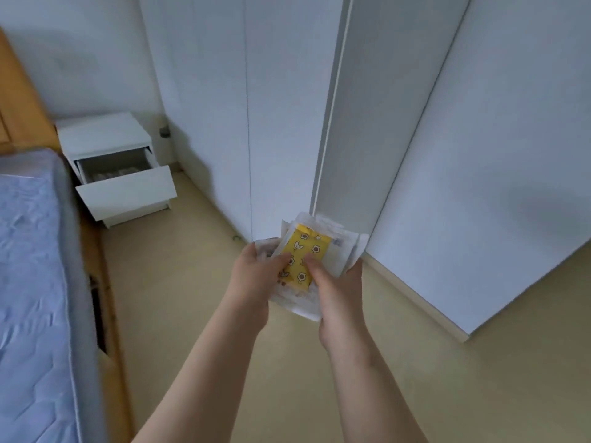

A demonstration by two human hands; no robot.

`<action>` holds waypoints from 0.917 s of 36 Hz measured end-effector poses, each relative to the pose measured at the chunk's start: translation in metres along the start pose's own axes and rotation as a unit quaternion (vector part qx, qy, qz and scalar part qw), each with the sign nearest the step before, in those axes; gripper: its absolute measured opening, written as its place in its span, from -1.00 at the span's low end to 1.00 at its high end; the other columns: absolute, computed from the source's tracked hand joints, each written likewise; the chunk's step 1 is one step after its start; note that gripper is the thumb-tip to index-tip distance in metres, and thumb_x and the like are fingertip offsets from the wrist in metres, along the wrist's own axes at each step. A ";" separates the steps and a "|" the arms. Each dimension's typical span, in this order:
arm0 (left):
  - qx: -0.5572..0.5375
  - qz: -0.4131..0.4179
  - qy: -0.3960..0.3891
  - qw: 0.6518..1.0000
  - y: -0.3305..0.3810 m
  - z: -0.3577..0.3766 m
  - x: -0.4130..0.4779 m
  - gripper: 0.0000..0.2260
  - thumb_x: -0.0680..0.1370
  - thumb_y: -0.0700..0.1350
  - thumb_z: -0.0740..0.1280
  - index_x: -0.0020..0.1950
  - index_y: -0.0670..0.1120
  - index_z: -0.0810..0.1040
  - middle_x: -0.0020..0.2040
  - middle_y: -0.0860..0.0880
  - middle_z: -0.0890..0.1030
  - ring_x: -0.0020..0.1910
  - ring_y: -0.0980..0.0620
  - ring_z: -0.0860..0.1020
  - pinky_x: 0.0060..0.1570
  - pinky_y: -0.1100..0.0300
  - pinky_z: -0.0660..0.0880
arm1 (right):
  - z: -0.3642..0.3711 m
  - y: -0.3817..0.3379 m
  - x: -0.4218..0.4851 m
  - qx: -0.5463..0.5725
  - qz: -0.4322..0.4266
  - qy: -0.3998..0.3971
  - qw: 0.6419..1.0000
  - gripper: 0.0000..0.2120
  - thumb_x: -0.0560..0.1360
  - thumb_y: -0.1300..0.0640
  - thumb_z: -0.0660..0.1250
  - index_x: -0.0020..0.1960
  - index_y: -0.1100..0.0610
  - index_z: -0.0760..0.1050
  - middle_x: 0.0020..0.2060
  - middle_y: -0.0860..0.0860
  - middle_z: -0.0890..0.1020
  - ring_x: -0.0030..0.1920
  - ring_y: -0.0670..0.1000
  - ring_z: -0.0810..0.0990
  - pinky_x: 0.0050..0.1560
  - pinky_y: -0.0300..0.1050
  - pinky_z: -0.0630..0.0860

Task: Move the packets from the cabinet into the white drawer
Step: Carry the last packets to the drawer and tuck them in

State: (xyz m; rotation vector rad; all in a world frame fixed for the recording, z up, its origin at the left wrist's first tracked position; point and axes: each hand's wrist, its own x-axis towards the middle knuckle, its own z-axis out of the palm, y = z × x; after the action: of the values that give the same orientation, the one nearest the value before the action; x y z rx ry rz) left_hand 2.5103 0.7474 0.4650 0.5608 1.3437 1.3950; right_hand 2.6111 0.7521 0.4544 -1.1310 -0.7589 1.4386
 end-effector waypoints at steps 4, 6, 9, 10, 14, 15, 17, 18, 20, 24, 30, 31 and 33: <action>-0.018 -0.006 0.039 0.999 0.024 -0.030 0.051 -0.89 0.52 -0.31 0.32 0.00 -0.14 0.54 -0.09 -0.18 0.64 -0.22 -0.12 0.62 -0.18 0.05 0.58 | 0.053 0.010 0.050 -0.024 0.039 -0.042 0.998 -0.66 0.43 0.28 0.43 0.13 0.07 0.43 -0.06 0.06 0.66 -0.09 0.05 0.68 -0.13 0.03 0.65; -0.040 -0.013 0.072 0.996 0.036 -0.048 0.081 -0.91 0.55 -0.23 0.31 0.04 -0.16 0.53 -0.05 -0.21 0.65 -0.17 -0.15 0.63 -0.13 0.00 0.58 | 0.085 0.016 0.075 -0.046 0.057 -0.073 0.995 -0.67 0.42 0.27 0.44 0.12 0.08 0.44 -0.07 0.07 0.67 -0.11 0.05 0.68 -0.17 0.01 0.65; -0.066 -0.033 0.117 0.990 0.053 -0.083 0.133 -0.76 0.60 -0.05 0.24 0.17 -0.17 0.49 -0.01 -0.22 0.65 -0.14 -0.16 0.66 -0.22 0.00 0.61 | 0.133 0.025 0.115 -0.065 0.066 -0.122 0.988 -0.72 0.43 0.28 0.43 0.03 0.05 0.43 -0.11 0.02 0.66 -0.13 0.02 0.67 -0.21 -0.04 0.64; -0.078 -0.044 0.116 0.989 0.059 -0.095 0.151 -0.69 0.61 0.01 0.20 0.22 -0.17 0.48 0.03 -0.21 0.65 -0.10 -0.17 0.66 -0.20 -0.01 0.60 | 0.149 0.028 0.129 -0.068 0.068 -0.140 0.985 -0.72 0.43 0.29 0.42 0.01 0.04 0.43 -0.11 0.02 0.66 -0.12 0.02 0.67 -0.18 -0.02 0.64; -0.110 -0.054 0.128 0.984 0.087 -0.127 0.222 -0.61 0.61 0.12 0.15 0.29 -0.10 0.46 0.07 -0.18 0.65 -0.03 -0.20 0.65 -0.07 -0.11 0.58 | 0.210 0.036 0.189 -0.074 0.086 -0.206 0.972 -0.74 0.43 0.29 0.42 0.05 0.05 0.50 -0.10 0.03 0.69 -0.10 0.06 0.69 -0.08 0.11 0.63; -0.104 -0.050 0.137 0.984 0.096 -0.131 0.240 -0.62 0.61 0.12 0.16 0.27 -0.10 0.48 0.05 -0.18 0.66 -0.04 -0.20 0.66 -0.08 -0.11 0.58 | 0.224 0.036 0.205 -0.077 0.094 -0.223 0.967 -0.75 0.43 0.29 0.42 0.05 0.06 0.52 -0.11 0.03 0.70 -0.11 0.06 0.69 -0.08 0.12 0.63; -0.081 -0.043 0.138 0.986 0.118 -0.136 0.271 -0.62 0.60 0.13 0.16 0.20 -0.10 0.56 0.01 -0.17 0.68 -0.04 -0.20 0.65 -0.02 -0.14 0.58 | 0.255 0.034 0.238 -0.090 0.102 -0.251 0.958 -0.81 0.43 0.27 0.42 -0.01 0.05 0.56 -0.14 0.03 0.71 -0.13 0.07 0.70 -0.09 0.13 0.63; -0.072 -0.037 0.132 0.988 0.130 -0.139 0.286 -0.61 0.59 0.15 0.16 0.18 -0.09 0.59 0.00 -0.16 0.68 -0.03 -0.19 0.65 0.00 -0.14 0.57 | 0.273 0.033 0.254 -0.096 0.100 -0.263 0.955 -0.84 0.43 0.26 0.42 -0.05 0.04 0.57 -0.15 0.03 0.71 -0.12 0.07 0.70 -0.09 0.15 0.63; -0.075 -0.023 0.136 0.988 0.151 -0.148 0.314 -0.61 0.59 0.17 0.16 0.14 -0.07 0.62 -0.01 -0.14 0.69 -0.06 -0.16 0.66 -0.10 -0.05 0.58 | 0.309 0.033 0.282 -0.103 0.092 -0.283 0.949 -0.84 0.44 0.26 0.42 -0.06 0.04 0.57 -0.14 0.03 0.71 -0.11 0.08 0.69 -0.08 0.16 0.62; -0.116 0.000 0.185 0.976 0.184 -0.182 0.356 -0.66 0.61 0.12 0.16 0.11 -0.06 0.60 -0.05 -0.13 0.69 -0.10 -0.14 0.66 -0.15 -0.02 0.57 | 0.381 0.046 0.322 -0.129 0.088 -0.327 0.932 -0.80 0.46 0.25 0.40 0.03 0.04 0.54 -0.11 0.01 0.69 -0.11 0.03 0.68 -0.13 0.05 0.64; -0.149 0.026 0.244 0.958 0.206 -0.254 0.411 -0.80 0.58 -0.03 0.26 0.08 -0.11 0.58 -0.11 -0.14 0.70 -0.18 -0.12 0.68 -0.22 0.01 0.59 | 0.470 0.095 0.356 -0.152 0.133 -0.359 0.911 -0.71 0.46 0.23 0.41 0.15 0.12 0.47 -0.04 0.05 0.67 -0.06 0.05 0.67 -0.05 0.13 0.62; -0.152 0.027 0.250 0.956 0.211 -0.267 0.423 -0.77 0.58 -0.02 0.27 0.12 -0.12 0.57 -0.07 -0.16 0.69 -0.14 -0.15 0.67 -0.19 -0.01 0.58 | 0.487 0.102 0.363 -0.156 0.135 -0.365 0.908 -0.73 0.46 0.23 0.41 0.14 0.12 0.48 -0.03 0.07 0.67 -0.06 0.06 0.67 -0.04 0.15 0.62; -0.156 0.034 0.251 0.955 0.221 -0.293 0.447 -0.77 0.58 -0.03 0.27 0.14 -0.13 0.57 -0.06 -0.18 0.69 -0.14 -0.16 0.67 -0.23 -0.02 0.59 | 0.520 0.114 0.377 -0.160 0.138 -0.370 0.904 -0.77 0.47 0.22 0.40 0.11 0.13 0.50 -0.04 0.08 0.68 -0.06 0.07 0.67 -0.03 0.17 0.61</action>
State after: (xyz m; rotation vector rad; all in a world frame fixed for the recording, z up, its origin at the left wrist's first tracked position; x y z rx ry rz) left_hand 2.0303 1.0706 0.4462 0.0353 1.4592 1.8432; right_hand 2.1070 1.1662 0.4400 -0.9392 -1.4526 2.0789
